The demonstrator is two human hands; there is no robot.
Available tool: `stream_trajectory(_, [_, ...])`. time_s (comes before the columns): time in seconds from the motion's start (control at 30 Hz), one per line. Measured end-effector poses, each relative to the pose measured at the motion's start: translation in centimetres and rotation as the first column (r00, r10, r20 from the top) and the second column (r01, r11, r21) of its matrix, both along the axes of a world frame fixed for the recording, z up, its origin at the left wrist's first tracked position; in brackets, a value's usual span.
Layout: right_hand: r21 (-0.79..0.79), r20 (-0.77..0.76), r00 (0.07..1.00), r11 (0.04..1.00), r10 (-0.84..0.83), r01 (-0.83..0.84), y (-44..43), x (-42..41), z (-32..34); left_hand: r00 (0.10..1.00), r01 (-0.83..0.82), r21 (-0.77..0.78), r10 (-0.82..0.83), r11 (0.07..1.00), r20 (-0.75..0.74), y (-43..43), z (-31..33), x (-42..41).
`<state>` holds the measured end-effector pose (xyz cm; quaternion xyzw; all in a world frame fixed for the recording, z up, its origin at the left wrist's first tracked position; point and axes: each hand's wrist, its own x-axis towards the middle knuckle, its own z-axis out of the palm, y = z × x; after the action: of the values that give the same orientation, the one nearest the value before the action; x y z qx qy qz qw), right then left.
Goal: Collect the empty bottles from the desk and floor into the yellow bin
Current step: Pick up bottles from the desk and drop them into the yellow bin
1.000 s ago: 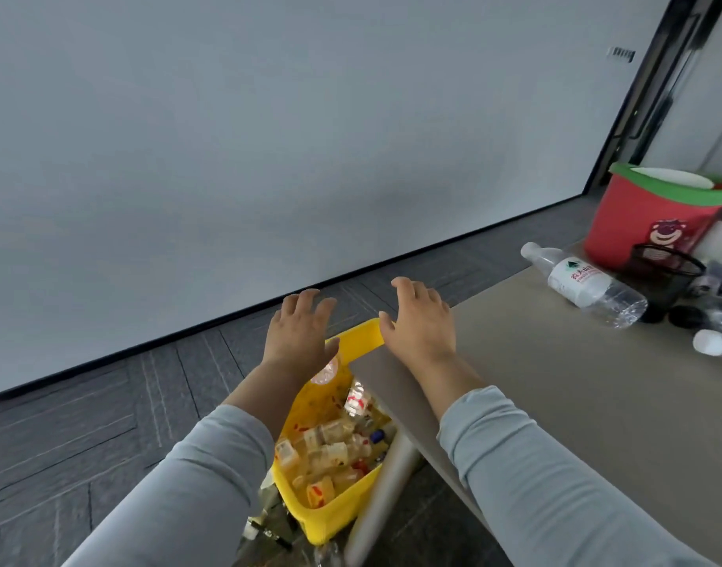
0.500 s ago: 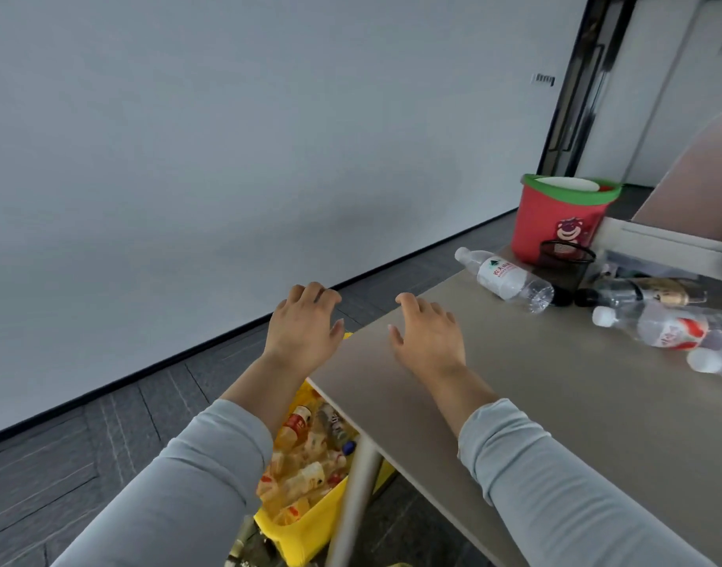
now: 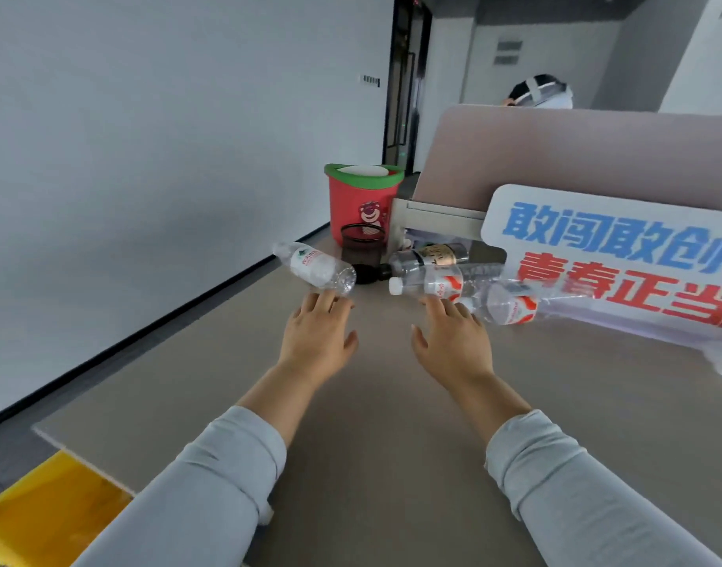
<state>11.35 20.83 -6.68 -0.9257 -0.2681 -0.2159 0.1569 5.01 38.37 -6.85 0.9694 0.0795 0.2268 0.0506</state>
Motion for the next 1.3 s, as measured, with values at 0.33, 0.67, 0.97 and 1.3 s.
stream_trajectory(0.33, [-0.01, 0.051, 0.975, 0.976, -0.215, 0.216, -10.4, 9.4, -1.1, 0.957, 0.225, 0.158, -0.248, 0.962, 0.149, -8.2, -1.1, 12.8])
stream_trajectory(0.67, [-0.194, -0.124, 0.965, 0.959, -0.232, 0.205, -12.5, 13.9, -1.8, 0.943, 0.225, 0.168, -0.258, 0.96, 0.211, -7.8, -1.1, 15.1])
stream_trajectory(0.97, [-0.22, -0.026, 0.955, 0.934, -0.294, 0.282, -13.2, 12.6, -1.1, 0.939, 0.212, 0.109, -0.233, 0.971, 0.254, -8.0, -0.4, 14.7])
stream_trajectory(1.3, [0.23, 0.334, 0.866, 0.923, -0.373, 0.309, -13.2, 13.9, -1.6, 0.971, 0.237, 0.006, -0.237, 0.972, -0.029, -10.0, -0.4, 19.9])
